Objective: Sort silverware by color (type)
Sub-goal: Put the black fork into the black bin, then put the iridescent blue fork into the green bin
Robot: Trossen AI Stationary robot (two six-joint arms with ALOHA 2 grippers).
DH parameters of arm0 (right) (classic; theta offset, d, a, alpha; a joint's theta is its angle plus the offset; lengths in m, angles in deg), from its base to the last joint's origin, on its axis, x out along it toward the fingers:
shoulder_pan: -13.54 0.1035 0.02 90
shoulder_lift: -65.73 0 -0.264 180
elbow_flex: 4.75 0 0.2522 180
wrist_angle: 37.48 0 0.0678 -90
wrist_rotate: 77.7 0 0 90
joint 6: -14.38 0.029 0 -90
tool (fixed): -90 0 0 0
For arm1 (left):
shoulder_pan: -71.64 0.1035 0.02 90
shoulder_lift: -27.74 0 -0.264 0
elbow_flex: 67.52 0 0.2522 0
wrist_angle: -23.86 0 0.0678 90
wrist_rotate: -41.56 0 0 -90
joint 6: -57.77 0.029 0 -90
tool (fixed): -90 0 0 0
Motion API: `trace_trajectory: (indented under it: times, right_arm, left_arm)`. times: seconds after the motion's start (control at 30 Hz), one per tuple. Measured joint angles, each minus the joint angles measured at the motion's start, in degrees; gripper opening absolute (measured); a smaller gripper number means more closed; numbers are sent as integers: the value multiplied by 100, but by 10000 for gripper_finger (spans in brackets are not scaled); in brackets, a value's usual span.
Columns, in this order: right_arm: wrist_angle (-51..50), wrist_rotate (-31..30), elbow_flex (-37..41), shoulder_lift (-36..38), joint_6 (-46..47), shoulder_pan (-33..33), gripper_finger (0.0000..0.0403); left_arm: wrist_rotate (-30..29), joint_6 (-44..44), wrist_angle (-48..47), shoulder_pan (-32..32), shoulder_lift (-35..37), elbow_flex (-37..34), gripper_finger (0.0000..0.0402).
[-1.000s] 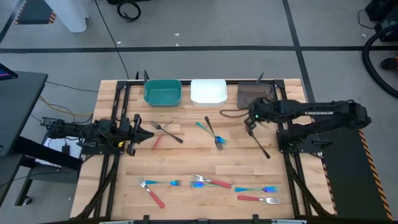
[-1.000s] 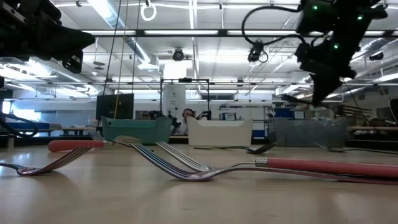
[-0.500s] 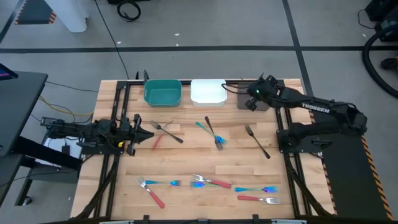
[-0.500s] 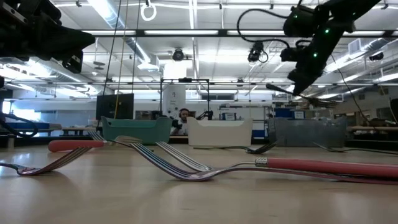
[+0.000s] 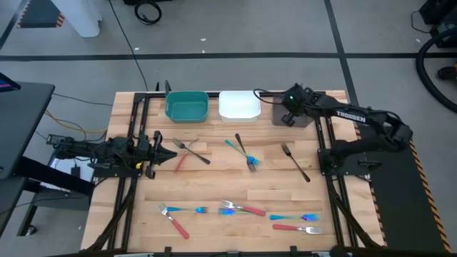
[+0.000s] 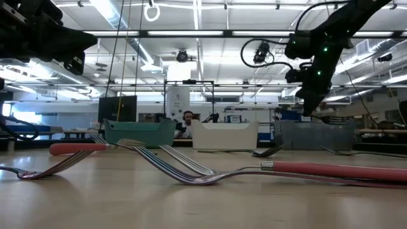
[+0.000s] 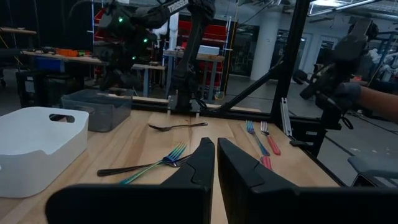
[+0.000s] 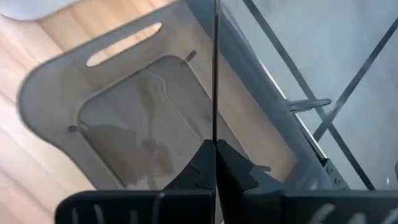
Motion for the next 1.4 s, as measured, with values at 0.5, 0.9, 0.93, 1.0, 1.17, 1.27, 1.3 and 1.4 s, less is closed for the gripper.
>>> trace_trajectory:
  times: [0.5,0.9,0.93,1.0,1.17,1.27,1.3,1.4]
  right_arm:
    - [181,51,2,-703,112,-167,19]
    - [202,-185,2,-683,133,-125,90]
    - [217,-185,2,-683,133,-122,94]
    - [226,-185,2,-683,133,-117,99]
    - [226,-185,2,-683,131,-116,107]
    - [224,-187,2,-683,162,-116,109]
    - [225,-186,2,-683,186,-116,109]
    - [229,-187,2,-683,344,-116,109]
  left_arm:
    - [1,0,1,0,0,0,27]
    - [1,1,1,-1,0,0,27]
    - [1,1,0,-1,0,0,27]
    - [1,1,1,0,0,0,27]
    - [1,0,0,-1,0,0,27]
    - [1,1,-1,0,0,0,27]
    - [1,-1,1,-2,0,0,27]
    - [0,1,-1,-1,0,0,27]
